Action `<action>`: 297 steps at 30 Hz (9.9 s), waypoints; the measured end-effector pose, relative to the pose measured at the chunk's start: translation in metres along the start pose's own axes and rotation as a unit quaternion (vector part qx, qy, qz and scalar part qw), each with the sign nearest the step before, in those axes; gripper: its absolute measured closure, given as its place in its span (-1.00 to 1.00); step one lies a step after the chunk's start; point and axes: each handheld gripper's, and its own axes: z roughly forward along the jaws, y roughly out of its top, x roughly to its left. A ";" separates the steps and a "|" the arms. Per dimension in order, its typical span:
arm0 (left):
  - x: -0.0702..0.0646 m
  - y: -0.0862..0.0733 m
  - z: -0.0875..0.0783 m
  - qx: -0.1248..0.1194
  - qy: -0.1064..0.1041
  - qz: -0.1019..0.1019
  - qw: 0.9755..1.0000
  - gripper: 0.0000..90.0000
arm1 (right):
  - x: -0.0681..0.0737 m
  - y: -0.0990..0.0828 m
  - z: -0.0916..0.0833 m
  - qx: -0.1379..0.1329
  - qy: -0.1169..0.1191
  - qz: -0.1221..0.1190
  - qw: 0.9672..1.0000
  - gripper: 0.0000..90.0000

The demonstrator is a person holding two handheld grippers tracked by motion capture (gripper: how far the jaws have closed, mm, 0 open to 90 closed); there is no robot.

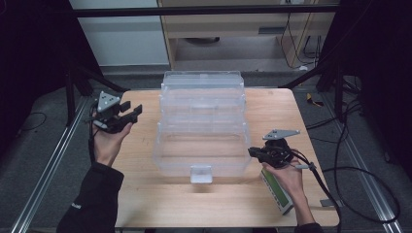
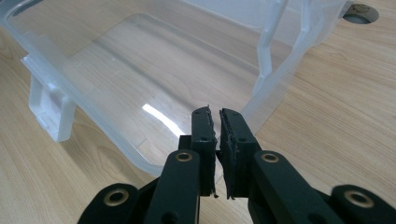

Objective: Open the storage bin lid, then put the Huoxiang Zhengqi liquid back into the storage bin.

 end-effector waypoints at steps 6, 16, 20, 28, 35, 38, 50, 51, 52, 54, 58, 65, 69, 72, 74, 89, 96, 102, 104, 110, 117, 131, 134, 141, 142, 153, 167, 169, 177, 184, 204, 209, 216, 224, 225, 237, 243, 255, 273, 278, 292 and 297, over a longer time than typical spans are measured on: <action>-0.017 -0.031 -0.010 0.019 -0.012 0.013 1.000 0.19 | 0.000 0.000 0.000 -0.001 -0.001 -0.001 1.000 0.88; -0.034 -0.073 -0.004 0.070 -0.029 0.011 0.997 0.27 | 0.002 0.000 0.001 -0.001 -0.005 -0.002 1.000 0.87; -0.039 -0.080 -0.001 0.083 -0.037 0.013 0.996 0.29 | 0.002 0.000 0.001 -0.002 -0.007 -0.005 1.000 0.87; -0.048 -0.092 0.012 0.118 -0.043 0.032 0.992 0.38 | 0.001 -0.001 0.001 -0.007 -0.005 -0.005 1.000 0.87; -0.051 -0.095 0.015 0.121 -0.050 0.026 0.991 0.54 | 0.001 -0.002 0.001 -0.008 -0.003 -0.004 1.000 0.86; -0.051 -0.094 0.015 0.121 -0.051 0.018 0.991 0.56 | 0.000 -0.002 0.001 -0.009 -0.002 -0.003 1.000 0.86; -0.053 -0.095 0.014 0.117 -0.052 0.013 0.992 0.59 | 0.000 -0.001 0.001 -0.007 -0.011 -0.006 1.000 0.86; -0.053 -0.095 0.014 0.115 -0.052 0.017 0.992 0.59 | 0.000 -0.001 0.001 -0.007 -0.011 -0.006 1.000 0.86; -0.053 -0.095 0.014 0.114 -0.052 0.019 0.992 0.60 | 0.000 -0.001 0.001 -0.007 -0.012 -0.005 1.000 0.86; -0.053 -0.095 0.014 0.113 -0.050 0.022 0.992 0.61 | 0.000 -0.001 0.001 -0.007 -0.012 -0.003 1.000 0.86; -0.053 -0.094 0.014 0.111 -0.049 0.025 0.992 0.61 | 0.000 -0.002 0.001 -0.009 -0.014 0.001 1.000 0.84; -0.052 -0.094 0.013 0.108 -0.047 0.029 0.993 0.58 | -0.001 0.000 -0.004 -0.020 -0.017 0.005 1.000 0.70; -0.054 -0.094 0.015 0.110 -0.045 0.033 0.992 0.62 | -0.002 0.000 -0.007 -0.023 -0.023 0.009 0.999 0.62; -0.053 -0.094 0.015 0.110 -0.043 0.036 0.992 0.63 | -0.002 -0.001 -0.009 -0.023 -0.026 0.010 0.999 0.60; -0.052 -0.094 0.015 0.110 -0.041 0.037 0.992 0.64 | -0.003 -0.001 -0.010 -0.023 -0.027 0.010 0.999 0.60; -0.045 -0.092 0.010 0.093 -0.050 0.029 0.994 0.50 | -0.004 0.002 -0.019 -0.023 -0.045 0.014 0.999 0.41; -0.033 -0.082 -0.007 0.068 -0.032 0.025 0.997 0.31 | -0.009 0.005 -0.035 -0.023 -0.060 0.024 0.998 0.27; -0.019 -0.084 -0.009 0.069 -0.019 0.012 0.997 0.16 | -0.012 0.003 -0.050 -0.011 -0.086 0.023 0.996 0.18; -0.016 -0.085 -0.008 0.071 -0.014 0.014 0.997 0.11 | -0.012 0.003 -0.055 -0.006 -0.087 0.028 0.996 0.17; -0.006 -0.092 -0.006 0.085 0.008 0.008 0.996 0.01 | -0.011 0.010 -0.069 0.011 -0.093 0.027 0.995 0.07; 0.003 -0.097 -0.006 0.096 0.015 -0.001 0.995 -0.04 | -0.008 0.016 -0.079 0.053 -0.099 0.029 0.993 0.00; 0.016 -0.102 -0.004 0.108 0.036 -0.011 0.993 -0.06 | 0.007 0.021 -0.090 0.109 -0.092 0.026 0.989 -0.02; 0.016 -0.103 -0.004 0.110 0.037 -0.010 0.993 -0.06 | 0.010 0.021 -0.089 0.120 -0.088 0.024 0.989 -0.01; 0.016 -0.104 -0.004 0.116 0.038 -0.006 0.993 -0.06 | 0.015 0.016 -0.084 0.161 -0.079 0.028 0.983 -0.01; 0.016 -0.104 -0.004 0.116 0.039 -0.006 0.992 -0.07 | 0.015 0.016 -0.084 0.166 -0.078 0.029 0.983 0.00; 0.016 -0.106 -0.002 0.126 0.039 -0.002 0.991 -0.07 | 0.015 0.007 -0.079 0.205 -0.072 0.038 0.975 0.04; 0.014 -0.107 0.000 0.129 0.033 0.001 0.991 -0.07 | 0.012 -0.004 -0.069 0.243 -0.071 0.046 0.966 0.08; 0.014 -0.107 0.000 0.129 0.033 0.001 0.991 -0.07 | 0.012 -0.006 -0.068 0.247 -0.072 0.050 0.965 0.08; 0.014 -0.109 0.002 0.135 0.034 0.003 0.990 -0.07 | 0.009 -0.015 -0.061 0.262 -0.071 0.050 0.961 0.09; 0.012 -0.109 0.003 0.138 0.031 0.005 0.990 -0.07 | 0.008 -0.020 -0.056 0.277 -0.070 0.056 0.957 0.13; 0.012 -0.110 0.005 0.146 0.031 0.009 0.989 -0.07 | 0.006 -0.024 -0.042 0.308 -0.080 0.070 0.946 0.31; 0.012 -0.110 0.004 0.147 0.031 0.009 0.989 -0.07 | 0.006 -0.023 -0.042 0.317 -0.088 0.075 0.942 0.40; 0.013 -0.110 0.004 0.148 0.031 0.009 0.988 -0.07 | 0.006 -0.021 -0.041 0.325 -0.090 0.075 0.938 0.41; 0.013 -0.111 0.005 0.150 0.032 0.010 0.988 -0.07 | 0.006 -0.017 -0.046 0.321 -0.085 0.073 0.941 0.42; 0.012 -0.111 0.005 0.150 0.032 0.010 0.988 -0.07 | 0.006 -0.016 -0.047 0.318 -0.086 0.072 0.941 0.42; 0.013 -0.112 0.005 0.152 0.032 0.009 0.988 -0.07 | 0.004 0.003 -0.065 0.286 -0.100 0.071 0.950 0.42; 0.014 -0.112 0.005 0.152 0.031 0.009 0.988 -0.07 | 0.005 0.020 -0.077 0.271 -0.110 0.056 0.955 0.42; 0.013 -0.112 0.006 0.154 0.030 0.010 0.988 -0.07 | 0.008 0.055 -0.098 0.232 -0.122 0.043 0.964 0.42; 0.014 -0.114 0.006 0.156 0.030 0.008 0.987 -0.06 | 0.028 0.108 -0.094 0.194 -0.104 -0.012 0.975 0.42; 0.015 -0.114 0.007 0.157 0.030 0.009 0.987 -0.06 | 0.033 0.120 -0.086 0.188 -0.087 -0.032 0.978 0.42; 0.016 -0.114 0.007 0.157 0.029 0.008 0.987 -0.06 | 0.042 0.144 -0.053 0.178 -0.014 -0.109 0.978 0.42; 0.017 -0.115 0.008 0.159 0.029 0.007 0.987 -0.06 | 0.044 0.149 -0.037 0.183 0.010 -0.147 0.972 0.42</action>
